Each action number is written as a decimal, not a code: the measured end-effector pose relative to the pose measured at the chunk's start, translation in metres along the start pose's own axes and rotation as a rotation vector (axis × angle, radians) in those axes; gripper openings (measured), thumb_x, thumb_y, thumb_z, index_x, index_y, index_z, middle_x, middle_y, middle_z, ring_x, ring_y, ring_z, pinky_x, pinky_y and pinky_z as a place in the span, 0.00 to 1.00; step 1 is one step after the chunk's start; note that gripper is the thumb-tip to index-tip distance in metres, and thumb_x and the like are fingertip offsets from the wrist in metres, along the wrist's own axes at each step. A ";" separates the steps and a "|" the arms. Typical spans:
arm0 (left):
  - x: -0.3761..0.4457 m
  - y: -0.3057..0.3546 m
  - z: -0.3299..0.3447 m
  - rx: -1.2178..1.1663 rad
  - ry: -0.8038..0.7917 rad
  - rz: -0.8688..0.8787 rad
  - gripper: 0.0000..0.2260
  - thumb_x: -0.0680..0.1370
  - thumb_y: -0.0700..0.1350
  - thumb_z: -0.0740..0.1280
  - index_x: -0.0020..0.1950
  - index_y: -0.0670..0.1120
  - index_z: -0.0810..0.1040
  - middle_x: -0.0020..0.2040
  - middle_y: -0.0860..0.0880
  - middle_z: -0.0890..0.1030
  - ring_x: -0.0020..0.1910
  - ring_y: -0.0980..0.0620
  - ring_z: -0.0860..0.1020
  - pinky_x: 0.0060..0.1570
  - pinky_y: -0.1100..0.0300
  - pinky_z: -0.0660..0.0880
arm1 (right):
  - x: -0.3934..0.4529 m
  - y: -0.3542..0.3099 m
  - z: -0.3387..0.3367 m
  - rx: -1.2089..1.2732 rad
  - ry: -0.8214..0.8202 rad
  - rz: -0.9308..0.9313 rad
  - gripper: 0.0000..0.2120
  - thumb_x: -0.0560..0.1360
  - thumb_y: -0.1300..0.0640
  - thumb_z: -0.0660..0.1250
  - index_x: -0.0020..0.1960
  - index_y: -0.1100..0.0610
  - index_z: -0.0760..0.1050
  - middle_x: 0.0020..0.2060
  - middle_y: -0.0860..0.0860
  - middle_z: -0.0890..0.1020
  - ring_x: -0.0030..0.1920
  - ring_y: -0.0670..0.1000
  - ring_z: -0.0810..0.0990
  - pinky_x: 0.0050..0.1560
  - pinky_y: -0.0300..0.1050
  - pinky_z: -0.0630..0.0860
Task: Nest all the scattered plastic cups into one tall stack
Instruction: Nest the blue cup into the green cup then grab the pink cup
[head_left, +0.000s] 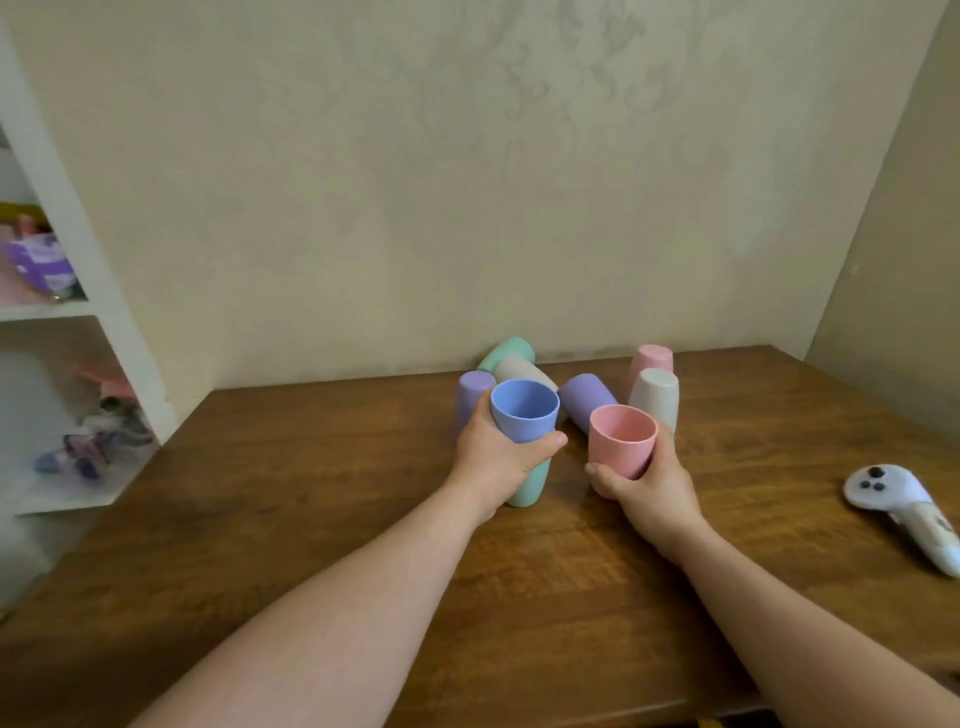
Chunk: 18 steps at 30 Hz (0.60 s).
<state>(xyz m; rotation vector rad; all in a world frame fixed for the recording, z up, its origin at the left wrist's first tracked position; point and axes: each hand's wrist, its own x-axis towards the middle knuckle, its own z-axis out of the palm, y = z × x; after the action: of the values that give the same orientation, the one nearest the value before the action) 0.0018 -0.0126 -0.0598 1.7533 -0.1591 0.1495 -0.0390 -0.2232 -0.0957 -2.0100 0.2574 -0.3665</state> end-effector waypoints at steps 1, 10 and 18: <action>0.000 0.000 -0.001 0.001 -0.011 -0.002 0.38 0.60 0.60 0.85 0.68 0.60 0.78 0.61 0.57 0.86 0.61 0.53 0.85 0.67 0.44 0.84 | -0.001 -0.002 0.000 0.003 -0.004 0.000 0.44 0.70 0.44 0.83 0.77 0.40 0.61 0.61 0.45 0.79 0.58 0.50 0.80 0.59 0.53 0.79; 0.000 -0.008 -0.008 0.030 -0.035 -0.028 0.37 0.63 0.56 0.88 0.70 0.59 0.79 0.62 0.57 0.86 0.61 0.54 0.85 0.66 0.47 0.84 | 0.010 -0.041 -0.002 0.099 -0.029 0.031 0.30 0.71 0.54 0.81 0.67 0.45 0.70 0.54 0.46 0.81 0.50 0.46 0.80 0.46 0.47 0.81; 0.003 0.001 0.009 0.034 0.067 -0.045 0.29 0.69 0.49 0.88 0.63 0.62 0.76 0.59 0.58 0.84 0.59 0.51 0.84 0.62 0.51 0.82 | 0.043 -0.164 -0.030 0.243 -0.116 -0.323 0.52 0.64 0.50 0.84 0.80 0.37 0.58 0.62 0.48 0.81 0.58 0.52 0.86 0.58 0.57 0.85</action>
<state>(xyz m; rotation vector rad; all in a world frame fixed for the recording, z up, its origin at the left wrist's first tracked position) 0.0044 -0.0212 -0.0596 1.7821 -0.0686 0.1786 -0.0067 -0.1892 0.0695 -1.8230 -0.1803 -0.4585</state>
